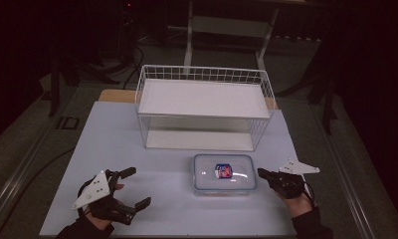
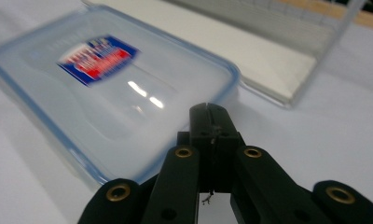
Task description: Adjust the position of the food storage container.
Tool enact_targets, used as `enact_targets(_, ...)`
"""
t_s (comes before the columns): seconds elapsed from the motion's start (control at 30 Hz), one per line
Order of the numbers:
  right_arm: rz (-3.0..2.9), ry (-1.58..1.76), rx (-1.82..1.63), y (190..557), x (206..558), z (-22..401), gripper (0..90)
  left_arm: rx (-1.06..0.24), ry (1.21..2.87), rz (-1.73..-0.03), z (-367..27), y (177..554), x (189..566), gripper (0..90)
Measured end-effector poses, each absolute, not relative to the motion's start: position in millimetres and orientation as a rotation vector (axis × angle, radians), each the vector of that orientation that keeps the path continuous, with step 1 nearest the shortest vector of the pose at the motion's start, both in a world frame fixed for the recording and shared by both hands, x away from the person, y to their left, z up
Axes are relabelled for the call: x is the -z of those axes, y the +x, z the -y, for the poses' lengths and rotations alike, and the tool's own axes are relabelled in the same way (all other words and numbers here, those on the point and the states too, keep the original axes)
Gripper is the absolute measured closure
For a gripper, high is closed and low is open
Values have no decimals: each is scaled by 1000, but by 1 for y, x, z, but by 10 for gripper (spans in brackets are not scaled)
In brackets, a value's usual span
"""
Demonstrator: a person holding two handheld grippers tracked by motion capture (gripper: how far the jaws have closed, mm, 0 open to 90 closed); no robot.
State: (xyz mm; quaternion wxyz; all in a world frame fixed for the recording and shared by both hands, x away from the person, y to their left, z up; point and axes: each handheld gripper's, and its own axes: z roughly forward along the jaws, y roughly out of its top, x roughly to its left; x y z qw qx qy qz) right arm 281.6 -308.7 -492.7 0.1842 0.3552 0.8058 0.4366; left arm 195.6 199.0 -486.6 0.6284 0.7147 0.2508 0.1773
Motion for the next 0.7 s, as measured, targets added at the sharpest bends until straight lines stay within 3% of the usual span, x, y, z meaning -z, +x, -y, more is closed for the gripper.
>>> enact_targets(0.7, -2332, 976, -1247, 294, 501, 279, 900, -385, 1646, -579, -197, 196, 489, 5)
